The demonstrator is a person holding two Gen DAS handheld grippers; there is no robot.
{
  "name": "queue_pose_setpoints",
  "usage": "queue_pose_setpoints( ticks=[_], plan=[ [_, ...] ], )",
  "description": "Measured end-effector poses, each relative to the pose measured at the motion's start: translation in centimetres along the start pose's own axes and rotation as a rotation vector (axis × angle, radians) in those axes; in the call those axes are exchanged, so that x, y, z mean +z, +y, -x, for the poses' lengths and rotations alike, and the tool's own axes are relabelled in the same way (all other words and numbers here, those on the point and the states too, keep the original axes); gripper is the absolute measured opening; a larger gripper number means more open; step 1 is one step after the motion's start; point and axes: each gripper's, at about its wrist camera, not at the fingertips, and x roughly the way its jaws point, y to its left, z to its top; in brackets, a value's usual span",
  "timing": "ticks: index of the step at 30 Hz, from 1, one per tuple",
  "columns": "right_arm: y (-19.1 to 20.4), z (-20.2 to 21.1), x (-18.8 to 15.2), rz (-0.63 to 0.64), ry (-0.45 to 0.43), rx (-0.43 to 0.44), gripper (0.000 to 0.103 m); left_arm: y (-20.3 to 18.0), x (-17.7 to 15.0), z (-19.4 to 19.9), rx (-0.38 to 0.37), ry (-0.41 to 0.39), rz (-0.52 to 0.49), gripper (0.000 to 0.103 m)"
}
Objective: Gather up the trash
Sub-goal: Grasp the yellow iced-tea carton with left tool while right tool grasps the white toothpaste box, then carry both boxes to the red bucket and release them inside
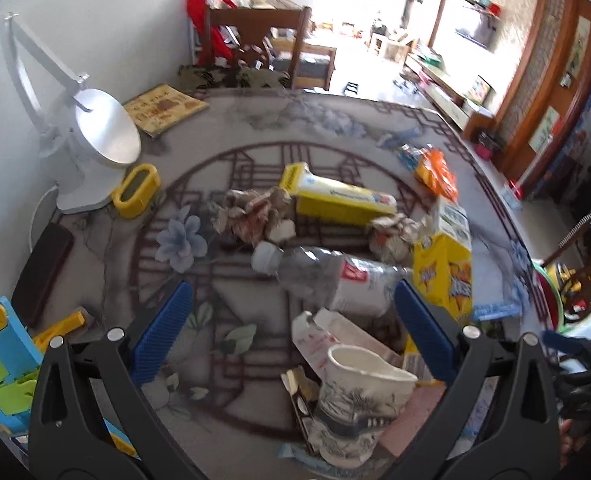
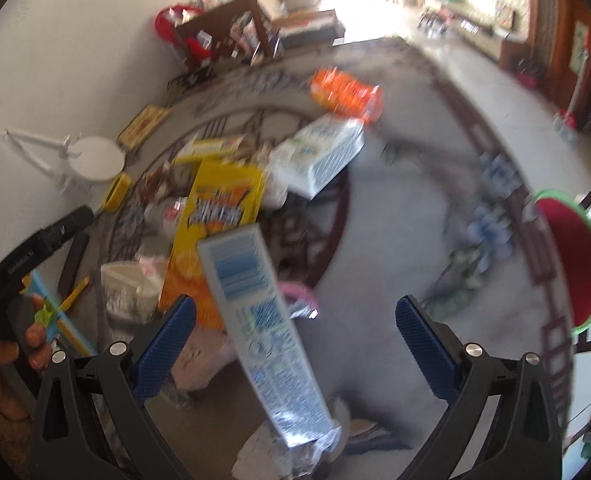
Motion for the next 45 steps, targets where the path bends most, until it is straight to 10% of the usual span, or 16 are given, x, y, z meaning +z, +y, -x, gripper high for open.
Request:
queue_pose_setpoints(
  ticks=[5,8,22,28,36,45],
  plan=[
    [0.2,-2.6,-1.3,-0.010,0.134,0.106,0.048,-1.8,0.1,0.1,-0.092,0.035,-0.025,0.099],
    [-0.4,-1.1,-1.1,-0.033,0.093,0.129,0.044,-3.9,-0.1,-0.2,-0.129,0.056,-0.087,0.097],
    [-5.3,4.8,-0.1,-0.158,-0.083,0.035,0.039,-12.1,-1.3,-7.7,-0.276,0.342,-0.158,0.087],
    [-7.0,3.3,-1.3,-0.185,0.009,-0.008,0.039,-13.4,-2.3,-10.5,-0.254,0.418,-0.148,0.047],
    [-8.2,-0.4,-2.8,-0.174,0.163,-0.019,0.038,-12.4,-1.5,-8.4,-0.259,0.359,-0.108,0.034],
    [-10.2,3.6,-0.5,-0.171,0.039,0.003,0.037,-15.1,0.2,-5.2,-0.312,0.252,-0.115,0.034]
  ],
)
